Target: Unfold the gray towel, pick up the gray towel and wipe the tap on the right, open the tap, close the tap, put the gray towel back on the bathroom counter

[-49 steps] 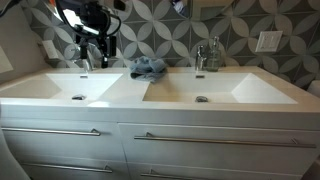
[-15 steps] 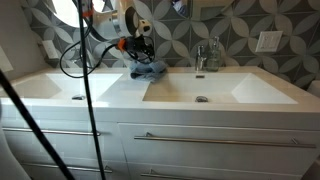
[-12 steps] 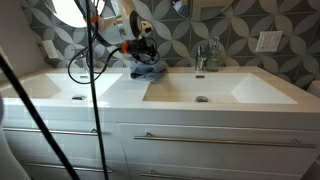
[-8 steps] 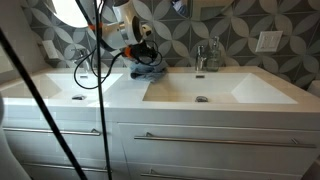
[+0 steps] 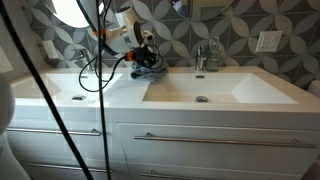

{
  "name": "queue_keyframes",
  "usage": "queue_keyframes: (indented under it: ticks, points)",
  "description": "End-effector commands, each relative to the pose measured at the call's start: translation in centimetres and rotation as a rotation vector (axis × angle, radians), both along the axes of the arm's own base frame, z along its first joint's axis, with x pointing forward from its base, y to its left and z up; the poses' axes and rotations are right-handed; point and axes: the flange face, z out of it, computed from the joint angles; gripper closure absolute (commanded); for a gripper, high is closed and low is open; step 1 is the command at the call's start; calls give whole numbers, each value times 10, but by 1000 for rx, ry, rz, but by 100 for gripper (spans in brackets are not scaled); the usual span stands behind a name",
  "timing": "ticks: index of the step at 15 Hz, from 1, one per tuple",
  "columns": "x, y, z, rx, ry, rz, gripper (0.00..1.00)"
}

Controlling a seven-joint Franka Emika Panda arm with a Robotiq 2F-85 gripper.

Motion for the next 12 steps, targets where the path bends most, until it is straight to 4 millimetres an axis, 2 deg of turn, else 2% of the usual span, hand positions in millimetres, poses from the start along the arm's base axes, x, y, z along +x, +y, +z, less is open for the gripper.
queue_keyframes:
  ticks: [1,4,9,12]
  points:
    - [3,6,-9,-19,87,-69,81]
    - [3,10,-4,-16,155,-108,100]
    - [6,13,6,35,218,-159,97]
    - [4,12,35,142,202,-192,97]
